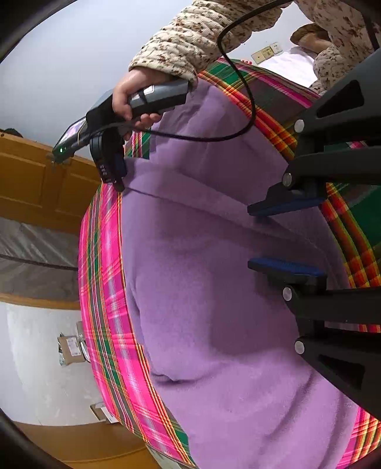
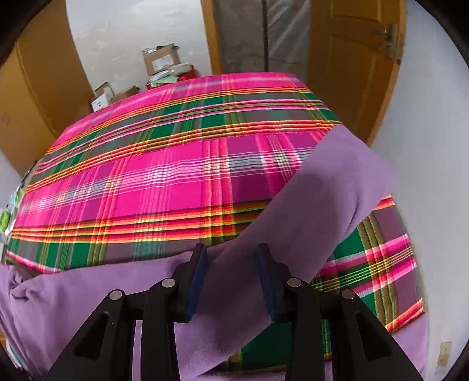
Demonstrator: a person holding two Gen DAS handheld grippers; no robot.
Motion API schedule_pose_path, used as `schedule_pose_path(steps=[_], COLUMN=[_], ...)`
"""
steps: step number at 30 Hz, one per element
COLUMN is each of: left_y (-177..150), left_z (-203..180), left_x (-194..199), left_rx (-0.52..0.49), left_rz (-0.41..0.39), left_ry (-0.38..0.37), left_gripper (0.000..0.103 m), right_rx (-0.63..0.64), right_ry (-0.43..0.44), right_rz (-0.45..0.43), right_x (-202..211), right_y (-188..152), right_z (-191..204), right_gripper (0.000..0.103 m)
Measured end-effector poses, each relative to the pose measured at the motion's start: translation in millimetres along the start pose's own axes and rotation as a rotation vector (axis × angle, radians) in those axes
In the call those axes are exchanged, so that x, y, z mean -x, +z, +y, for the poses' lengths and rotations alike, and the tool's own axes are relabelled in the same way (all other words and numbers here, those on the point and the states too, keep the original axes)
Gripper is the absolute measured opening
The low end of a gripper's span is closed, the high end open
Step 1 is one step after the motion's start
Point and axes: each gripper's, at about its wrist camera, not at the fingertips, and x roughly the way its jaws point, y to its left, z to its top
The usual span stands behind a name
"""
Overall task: Fold clothes
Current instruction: 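Grasp the purple sweatshirt edge with the right gripper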
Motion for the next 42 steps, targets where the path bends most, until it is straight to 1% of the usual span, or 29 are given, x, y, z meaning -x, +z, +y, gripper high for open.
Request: schedule_pose_path(steps=[1, 3, 4, 6, 9, 13, 18, 22, 25, 27, 30, 33, 35, 38, 42], left_y=[0, -1, -1, 1, 2, 2, 3, 4, 5, 6, 8, 9, 8, 7, 7], left_z=[0, 2, 3, 4, 8, 9, 6, 6, 7, 7, 9, 9, 8, 8, 7], left_x=[0, 0, 0, -1, -1, -3, -7, -9, -11, -12, -14, -15, -14, -14, -14], left_rx=[0.001, 0.008, 0.011, 0.018, 0.034, 0.040, 0.026, 0.028, 0.031, 0.034, 0.034, 0.038, 0.035, 0.034, 0.037], left_rz=[0.000, 0.001, 0.001, 0.001, -0.001, 0.003, 0.007, 0.005, 0.001, -0.001, -0.002, -0.001, -0.002, 0.001, 0.001], left_ry=[-0.002, -0.006, -0.008, -0.008, -0.007, 0.004, 0.020, 0.015, 0.015, 0.016, 0.013, 0.011, 0.013, 0.016, 0.018], left_gripper=[0.030, 0.030, 0.030, 0.030, 0.030, 0.030, 0.030, 0.030, 0.029, 0.027, 0.025, 0.025, 0.025, 0.025, 0.025], right_rx=[0.002, 0.015, 0.028, 0.050, 0.056, 0.011, -0.056, -0.093, -0.117, -0.121, -0.139, -0.151, -0.155, -0.135, -0.084], right_ry=[-0.013, -0.020, -0.021, -0.025, -0.025, -0.001, 0.029, 0.033, 0.047, 0.050, 0.110, 0.116, 0.125, 0.093, 0.001], right_rz=[0.003, -0.002, -0.005, -0.014, -0.049, -0.082, -0.099, -0.091, -0.084, -0.076, -0.078, -0.097, -0.110, -0.121, -0.082], right_x=[-1, -1, 1, 5, 19, 35, 51, 52, 49, 47, 48, 50, 50, 47, 27], right_y=[0, -2, -3, -7, -12, -19, -34, -48, -56, -58, -55, -46, -39, -25, -6], right_z=[-1, -1, -1, 0, -4, -21, -44, -57, -65, -67, -73, -76, -77, -73, -69], right_gripper=[0.020, 0.010, 0.007, 0.004, 0.003, 0.003, 0.003, 0.003, 0.004, 0.006, 0.007, 0.030, 0.031, 0.031, 0.031])
